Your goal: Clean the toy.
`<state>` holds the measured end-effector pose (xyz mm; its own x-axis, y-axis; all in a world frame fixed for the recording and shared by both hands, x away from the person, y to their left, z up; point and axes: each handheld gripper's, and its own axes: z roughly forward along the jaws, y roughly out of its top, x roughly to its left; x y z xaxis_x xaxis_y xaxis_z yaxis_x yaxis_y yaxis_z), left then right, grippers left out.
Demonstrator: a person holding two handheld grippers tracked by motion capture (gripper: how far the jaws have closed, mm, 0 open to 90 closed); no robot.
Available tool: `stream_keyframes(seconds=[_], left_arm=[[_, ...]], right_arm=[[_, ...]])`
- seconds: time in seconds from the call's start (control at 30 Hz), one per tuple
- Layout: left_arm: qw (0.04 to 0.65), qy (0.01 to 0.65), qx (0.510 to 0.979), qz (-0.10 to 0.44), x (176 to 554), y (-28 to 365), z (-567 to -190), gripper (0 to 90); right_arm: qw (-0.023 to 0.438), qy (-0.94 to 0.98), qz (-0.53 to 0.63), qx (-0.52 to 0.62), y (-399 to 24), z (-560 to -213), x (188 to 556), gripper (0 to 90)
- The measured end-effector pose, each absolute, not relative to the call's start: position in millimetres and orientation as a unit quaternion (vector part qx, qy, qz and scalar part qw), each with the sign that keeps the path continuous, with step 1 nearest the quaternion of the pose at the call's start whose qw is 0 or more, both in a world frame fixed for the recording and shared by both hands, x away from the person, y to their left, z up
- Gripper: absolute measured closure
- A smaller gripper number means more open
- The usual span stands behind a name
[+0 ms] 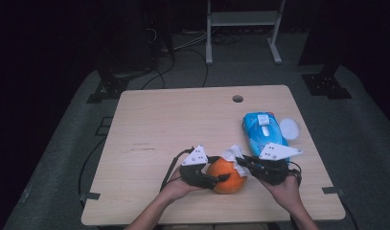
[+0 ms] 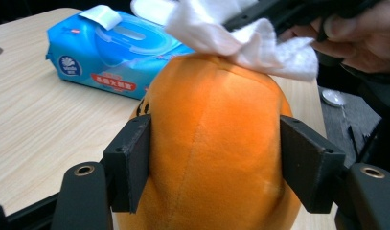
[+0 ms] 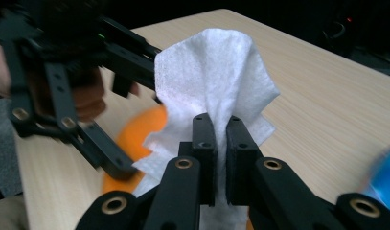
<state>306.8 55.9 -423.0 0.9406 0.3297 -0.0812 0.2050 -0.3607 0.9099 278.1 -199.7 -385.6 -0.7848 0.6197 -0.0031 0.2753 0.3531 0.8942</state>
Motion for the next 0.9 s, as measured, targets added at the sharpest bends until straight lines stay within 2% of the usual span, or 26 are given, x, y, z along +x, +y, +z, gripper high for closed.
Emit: stream_keyframes(seconds=[0.27,0.4,0.63,0.9], left_arm=[[0.542,0.182,0.818,0.067,306,54,-425,31.2],[0.543,0.181,0.817,0.072,305,53,-424,31.4],[0.529,0.079,0.841,0.085,286,38,-424,31.1],[0.53,0.088,0.839,0.082,289,41,-424,31.3]], right_arm=[[0.163,0.823,0.494,0.227,-173,-384,262,84.0],[0.158,0.82,0.494,0.243,-178,-383,267,84.1],[0.167,0.824,0.487,0.237,-171,-380,267,84.2],[0.173,0.814,0.477,0.284,-201,-384,280,84.1]])
